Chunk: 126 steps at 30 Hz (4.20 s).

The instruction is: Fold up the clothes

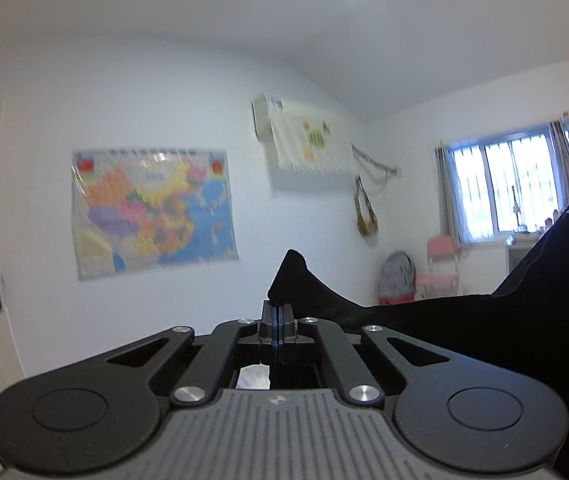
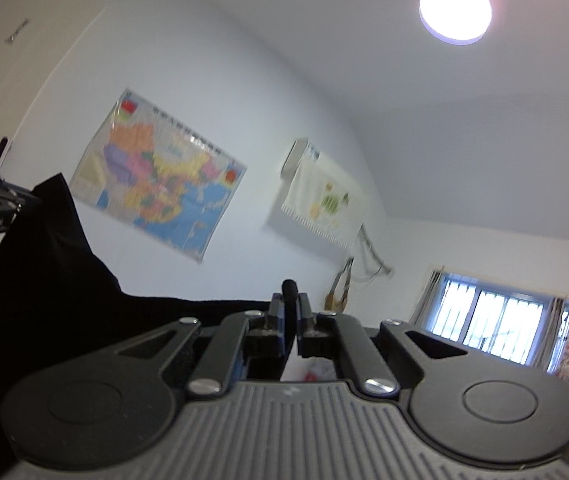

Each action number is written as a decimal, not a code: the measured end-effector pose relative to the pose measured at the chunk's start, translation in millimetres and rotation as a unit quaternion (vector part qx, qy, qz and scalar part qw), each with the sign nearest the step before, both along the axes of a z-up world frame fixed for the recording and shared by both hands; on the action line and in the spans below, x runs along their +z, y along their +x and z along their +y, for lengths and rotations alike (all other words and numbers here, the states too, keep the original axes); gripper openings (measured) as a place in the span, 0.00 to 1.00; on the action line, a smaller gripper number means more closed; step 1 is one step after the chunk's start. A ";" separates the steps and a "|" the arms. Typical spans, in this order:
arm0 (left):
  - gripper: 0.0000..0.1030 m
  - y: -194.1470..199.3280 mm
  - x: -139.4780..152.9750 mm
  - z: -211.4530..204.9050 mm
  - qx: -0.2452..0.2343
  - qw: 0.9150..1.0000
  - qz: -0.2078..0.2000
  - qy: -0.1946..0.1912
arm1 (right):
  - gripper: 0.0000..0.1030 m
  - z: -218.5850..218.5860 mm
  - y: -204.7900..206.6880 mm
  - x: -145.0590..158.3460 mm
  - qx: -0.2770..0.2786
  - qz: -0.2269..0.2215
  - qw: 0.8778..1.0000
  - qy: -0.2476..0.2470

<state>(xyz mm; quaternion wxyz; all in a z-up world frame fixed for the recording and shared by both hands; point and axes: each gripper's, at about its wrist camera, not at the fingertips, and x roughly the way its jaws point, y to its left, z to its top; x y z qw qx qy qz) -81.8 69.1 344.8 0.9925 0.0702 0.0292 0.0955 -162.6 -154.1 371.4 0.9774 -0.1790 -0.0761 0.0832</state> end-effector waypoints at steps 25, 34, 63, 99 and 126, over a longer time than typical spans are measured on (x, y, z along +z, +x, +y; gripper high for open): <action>0.00 305.1 -197.8 0.3 -0.001 0.992 0.128 0.007 | 0.03 50.4 341.9 -196.7 -0.076 0.146 0.985 -0.044; 0.00 400.1 -258.3 -6.5 0.017 0.991 0.135 0.007 | 0.03 65.7 431.8 -251.5 -0.104 0.137 0.980 -0.099; 0.39 522.4 -417.4 26.7 -0.125 0.923 0.332 -0.147 | 0.32 -25.3 586.2 -448.3 -0.113 0.352 0.929 -0.003; 0.02 520.2 -431.5 1.3 -0.023 0.984 0.178 -0.020 | 0.03 14.6 584.8 -455.3 -0.059 0.257 0.963 0.053; 0.84 481.4 -408.6 19.4 0.014 0.937 0.340 -0.082 | 0.81 -31.9 586.0 -432.4 -0.087 0.396 0.908 0.109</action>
